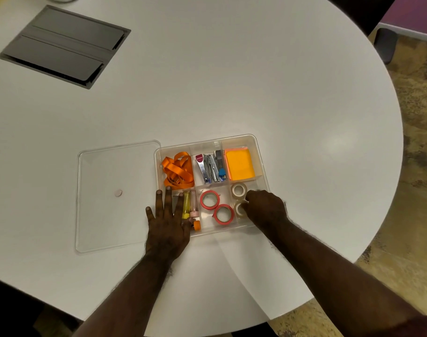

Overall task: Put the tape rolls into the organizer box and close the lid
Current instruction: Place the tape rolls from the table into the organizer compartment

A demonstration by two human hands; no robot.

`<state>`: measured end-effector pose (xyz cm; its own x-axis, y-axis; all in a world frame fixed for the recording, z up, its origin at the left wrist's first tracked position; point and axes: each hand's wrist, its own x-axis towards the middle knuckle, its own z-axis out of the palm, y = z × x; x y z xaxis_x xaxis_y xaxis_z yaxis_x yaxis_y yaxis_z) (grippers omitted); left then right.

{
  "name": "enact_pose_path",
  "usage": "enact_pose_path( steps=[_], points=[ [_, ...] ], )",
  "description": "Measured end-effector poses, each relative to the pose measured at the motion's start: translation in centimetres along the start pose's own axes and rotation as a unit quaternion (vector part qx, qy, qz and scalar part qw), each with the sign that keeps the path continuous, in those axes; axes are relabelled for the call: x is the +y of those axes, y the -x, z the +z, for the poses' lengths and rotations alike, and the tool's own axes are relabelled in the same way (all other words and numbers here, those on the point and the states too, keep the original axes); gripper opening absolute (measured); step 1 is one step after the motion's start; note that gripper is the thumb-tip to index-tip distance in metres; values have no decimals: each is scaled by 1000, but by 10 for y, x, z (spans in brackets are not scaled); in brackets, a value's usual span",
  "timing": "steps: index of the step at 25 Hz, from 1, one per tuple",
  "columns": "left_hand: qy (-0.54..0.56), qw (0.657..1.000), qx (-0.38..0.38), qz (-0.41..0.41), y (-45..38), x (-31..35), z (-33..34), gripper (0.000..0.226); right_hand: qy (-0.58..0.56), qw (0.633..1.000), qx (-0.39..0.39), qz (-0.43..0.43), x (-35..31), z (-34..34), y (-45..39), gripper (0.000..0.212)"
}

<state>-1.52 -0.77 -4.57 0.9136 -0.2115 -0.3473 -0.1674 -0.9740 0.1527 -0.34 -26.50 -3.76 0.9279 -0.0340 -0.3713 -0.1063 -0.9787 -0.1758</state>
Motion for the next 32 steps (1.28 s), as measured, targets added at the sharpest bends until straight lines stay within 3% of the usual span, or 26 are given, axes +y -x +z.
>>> enact_pose_path(
  steps=[5,8,12,18,22,27,32],
  points=[
    [1,1000,1,-2,0,-2,2,84,-68,991,-64,92,16,-6,-10,14],
    [5,1000,1,-2,-1,-1,2,77,-81,988,-99,81,15,-4,-9,18],
    [-3,1000,3,-2,-1,-4,6,77,-72,993,-80,56,15,0,-4,21],
    [12,1000,11,6,1,-7,5,72,-77,996,15,48,2,-26,-3,28],
    [68,997,45,1,5,-20,-5,66,-107,993,56,-2,-30,-46,-7,28],
    [130,979,109,-110,18,-74,-23,68,-172,974,81,-120,-102,-51,-12,31],
    [127,960,99,-228,35,-125,-28,66,-194,953,6,-231,-175,-23,7,42]
  ],
)
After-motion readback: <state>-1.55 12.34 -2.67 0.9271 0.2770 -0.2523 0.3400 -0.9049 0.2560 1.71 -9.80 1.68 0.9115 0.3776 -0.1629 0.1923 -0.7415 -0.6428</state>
